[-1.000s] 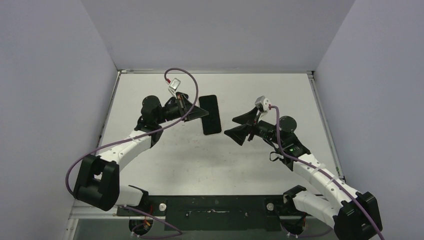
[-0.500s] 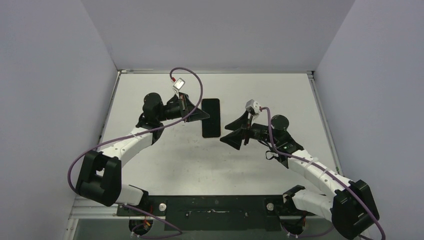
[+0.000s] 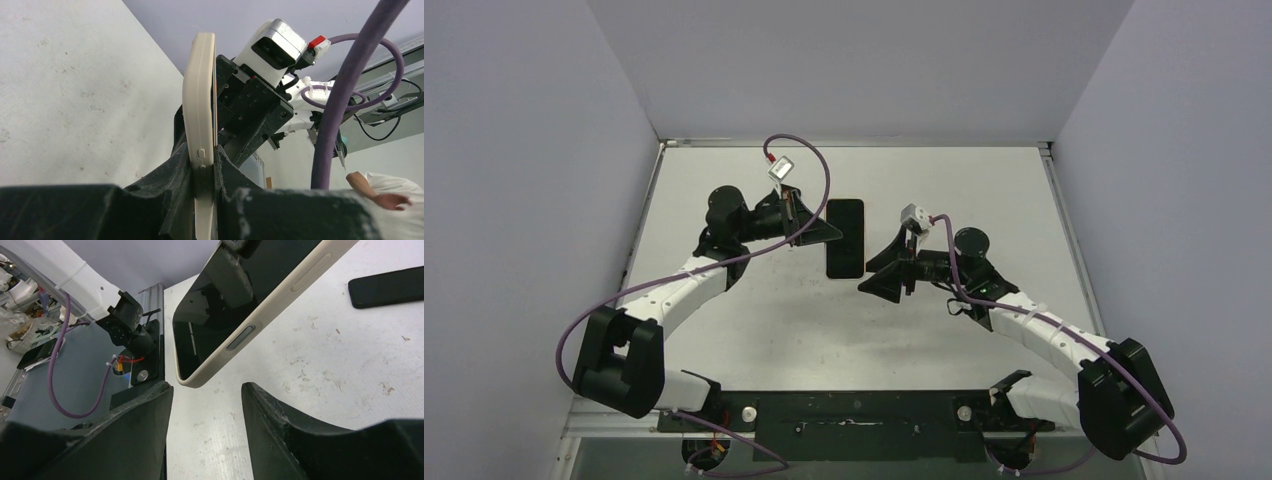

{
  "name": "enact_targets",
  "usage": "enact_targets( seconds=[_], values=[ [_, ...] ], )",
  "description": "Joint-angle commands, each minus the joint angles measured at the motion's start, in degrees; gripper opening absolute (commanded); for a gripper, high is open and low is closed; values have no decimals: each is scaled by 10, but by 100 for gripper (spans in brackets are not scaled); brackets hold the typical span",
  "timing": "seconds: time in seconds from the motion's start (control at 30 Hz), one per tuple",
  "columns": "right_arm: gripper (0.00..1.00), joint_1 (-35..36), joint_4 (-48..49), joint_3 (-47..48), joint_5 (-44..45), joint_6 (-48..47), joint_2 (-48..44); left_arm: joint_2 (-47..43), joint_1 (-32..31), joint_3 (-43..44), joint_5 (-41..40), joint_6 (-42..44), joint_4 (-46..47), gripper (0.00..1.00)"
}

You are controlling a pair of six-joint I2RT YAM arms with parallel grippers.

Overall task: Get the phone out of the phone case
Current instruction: Remove the phone case from the phone.

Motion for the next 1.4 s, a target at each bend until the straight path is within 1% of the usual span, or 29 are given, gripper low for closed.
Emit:
enact_targets(
  seconds=[0.0,0.2,0.4,0.47,0.63,0.73,0.83,0.93,1.1,1.23,1.37],
  values=[
    [52,6,67,33,-36,5,4,-33,0,17,19,5,54,0],
    [51,7,83,42,-54,20,9,-33,-1,11,19,12,49,0],
    [44,9,97,47,-59,29,21,-33,-3,15,22,14,50,0],
    [40,10,101,48,-62,28,28,-34,-4,15,22,15,50,0],
    [19,9,102,47,-71,8,35,-33,-4,12,21,-2,52,0],
    [8,11,97,46,-74,-26,33,-30,-4,8,18,-25,55,0],
    [1,11,82,52,-75,-70,32,-27,-6,1,16,-55,67,0],
    [0,11,47,69,-75,-120,38,-19,-6,-7,12,-92,79,0],
    [0,14,-26,102,-74,-208,46,-5,-7,-32,3,-168,140,0],
    [0,15,-53,112,-72,-266,50,2,-9,-42,-6,-207,168,0],
    [0,15,-64,119,-51,-296,54,10,-19,-48,-8,-236,197,0]
  ],
)
